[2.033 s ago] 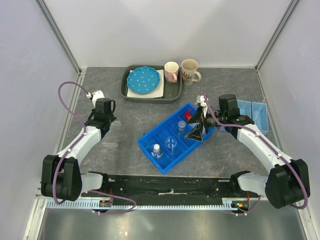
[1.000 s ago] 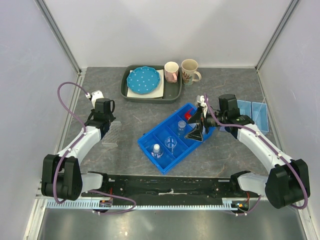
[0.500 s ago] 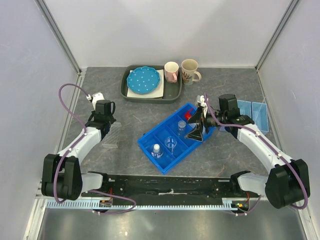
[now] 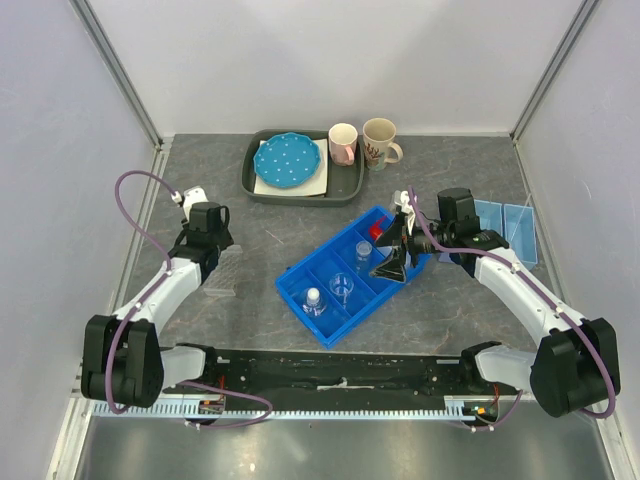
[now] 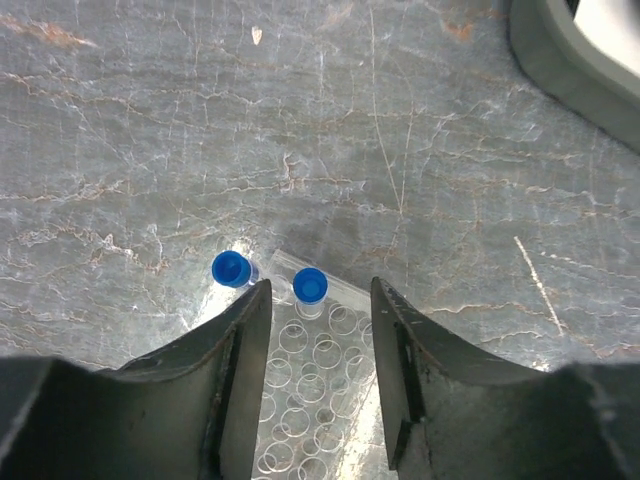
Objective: Organize the chemistry lab equipment
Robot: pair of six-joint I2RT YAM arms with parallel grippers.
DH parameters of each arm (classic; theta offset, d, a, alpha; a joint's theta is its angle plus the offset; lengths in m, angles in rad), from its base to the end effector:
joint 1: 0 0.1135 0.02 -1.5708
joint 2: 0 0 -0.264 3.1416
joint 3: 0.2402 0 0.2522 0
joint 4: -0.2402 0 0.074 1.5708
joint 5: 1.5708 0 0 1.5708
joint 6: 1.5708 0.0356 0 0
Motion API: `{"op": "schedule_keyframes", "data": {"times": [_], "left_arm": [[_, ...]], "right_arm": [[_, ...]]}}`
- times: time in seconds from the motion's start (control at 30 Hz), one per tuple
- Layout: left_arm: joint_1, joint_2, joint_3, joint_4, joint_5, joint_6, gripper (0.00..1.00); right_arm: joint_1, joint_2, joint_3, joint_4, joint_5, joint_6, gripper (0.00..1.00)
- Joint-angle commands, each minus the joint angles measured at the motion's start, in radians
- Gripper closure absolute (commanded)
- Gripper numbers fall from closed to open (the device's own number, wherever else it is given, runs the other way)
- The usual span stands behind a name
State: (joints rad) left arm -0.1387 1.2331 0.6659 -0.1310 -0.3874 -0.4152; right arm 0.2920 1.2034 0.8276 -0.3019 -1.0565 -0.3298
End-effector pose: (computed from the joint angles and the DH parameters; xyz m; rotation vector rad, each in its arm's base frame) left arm 0.2527 -0.0217 0.2128 -0.5030 2.1536 0.1348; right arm 0.2270 0.1006 0.2684 -1.1369 1.7226 1.1418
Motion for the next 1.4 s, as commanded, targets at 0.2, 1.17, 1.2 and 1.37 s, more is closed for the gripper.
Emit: {"op": "schedule_keyframes", "data": {"times": [0.2, 1.17, 1.2, 1.37], "left_arm": [[0.005, -0.176, 0.064, -0.094, 0.096, -0.017, 0.34], [-0.24, 0.12, 0.158, -0.378, 0.6, 0.078, 0.47], [-0.245, 0.132, 0.165, -0.378, 0.614, 0.084, 0.46], [-0.283, 0.229, 0.192, -0.383, 0.662, 0.11, 0.44]], "right_arm": [[-0.002, -0.008, 0.044, 0.009, -0.02, -0.04, 0.02], [-0.031, 0.012, 0.061, -0.057, -0.003, -0.112, 0.02], [-0.031, 0.016, 0.061, -0.057, -0.002, -0.114, 0.02], [-0.033, 0.024, 0.061, -0.06, -0.002, -0.115, 0.02]]}}
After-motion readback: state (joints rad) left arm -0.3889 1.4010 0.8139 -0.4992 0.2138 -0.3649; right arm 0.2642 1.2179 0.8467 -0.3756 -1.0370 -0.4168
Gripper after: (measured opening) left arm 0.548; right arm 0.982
